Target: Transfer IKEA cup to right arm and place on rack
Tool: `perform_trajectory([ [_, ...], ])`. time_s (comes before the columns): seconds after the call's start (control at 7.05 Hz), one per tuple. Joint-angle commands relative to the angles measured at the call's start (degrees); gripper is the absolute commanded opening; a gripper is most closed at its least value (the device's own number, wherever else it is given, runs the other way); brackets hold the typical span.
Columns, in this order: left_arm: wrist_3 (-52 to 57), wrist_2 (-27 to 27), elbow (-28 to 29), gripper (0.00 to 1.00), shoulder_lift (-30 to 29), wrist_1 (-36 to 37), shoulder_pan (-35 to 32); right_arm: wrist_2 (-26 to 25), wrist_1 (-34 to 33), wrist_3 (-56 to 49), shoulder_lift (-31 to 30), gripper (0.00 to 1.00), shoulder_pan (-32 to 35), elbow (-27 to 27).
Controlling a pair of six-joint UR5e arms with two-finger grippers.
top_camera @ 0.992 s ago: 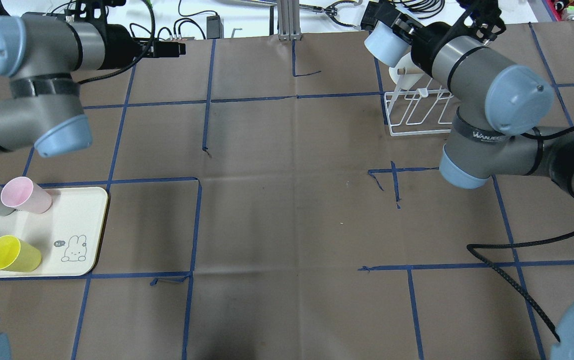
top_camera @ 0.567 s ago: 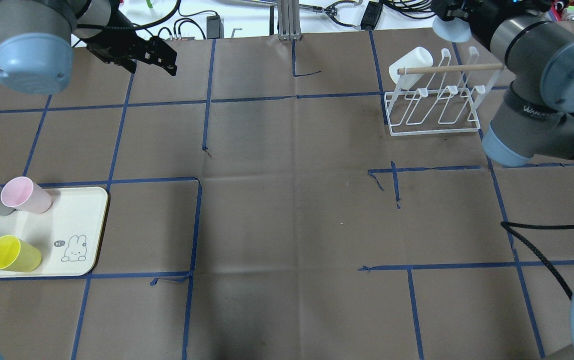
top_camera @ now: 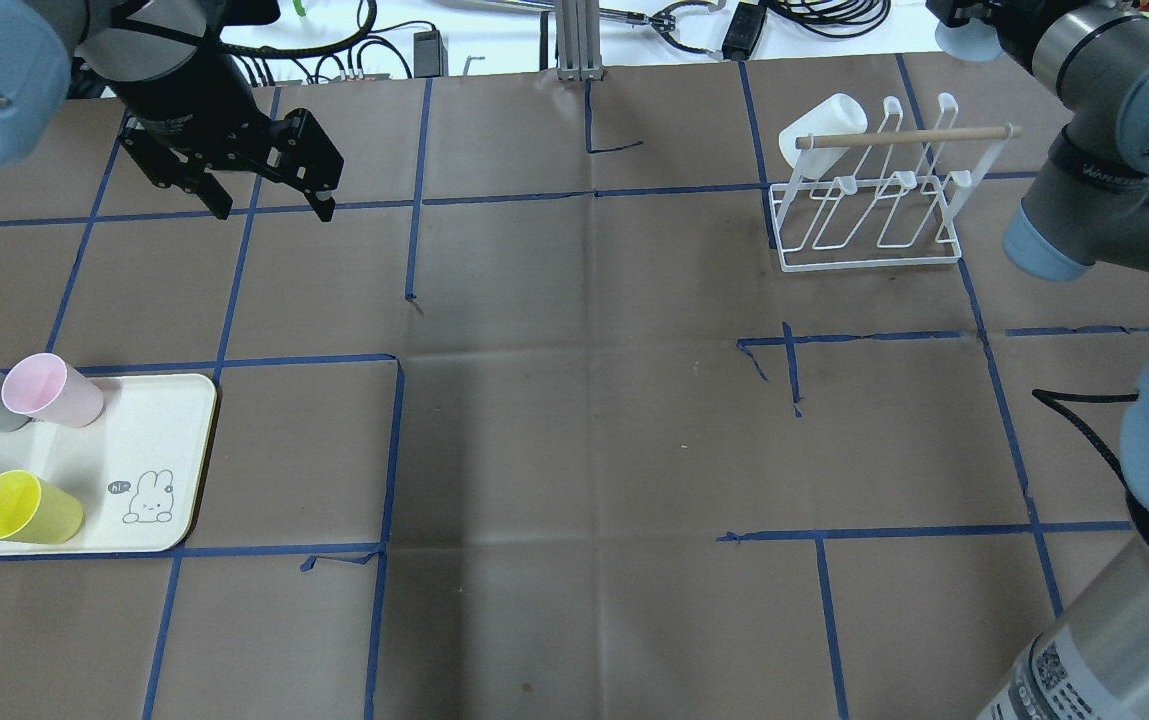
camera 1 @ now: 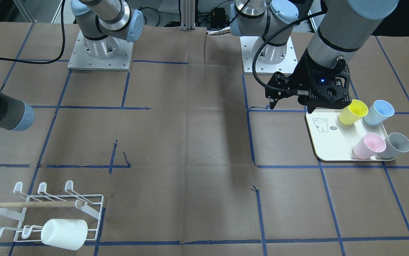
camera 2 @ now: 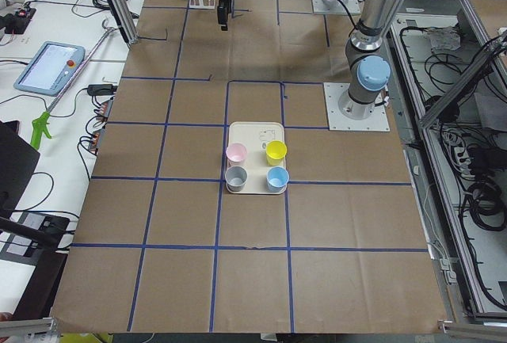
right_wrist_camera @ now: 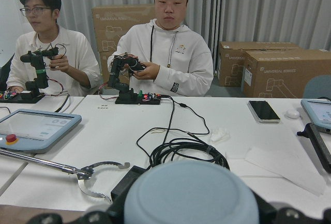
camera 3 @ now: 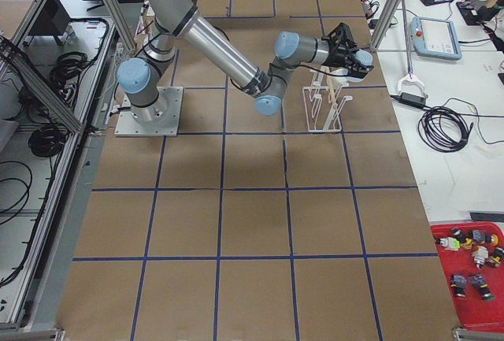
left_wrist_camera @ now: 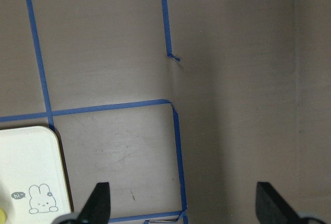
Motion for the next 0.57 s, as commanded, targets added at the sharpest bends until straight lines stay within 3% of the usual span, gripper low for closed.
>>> perform_trajectory([
  [0.0, 0.05, 0.07, -4.79, 0.99, 2.63, 4.11, -0.20, 0.44, -0.15, -3.01, 3.33, 0.08, -1.00, -0.05],
  [0.43, 0.06, 0.07, -4.90, 0.99, 2.73, 6.26, 0.15, 0.44, -2.94, -3.12, 6.23, 0.09, -1.71, 0.67],
])
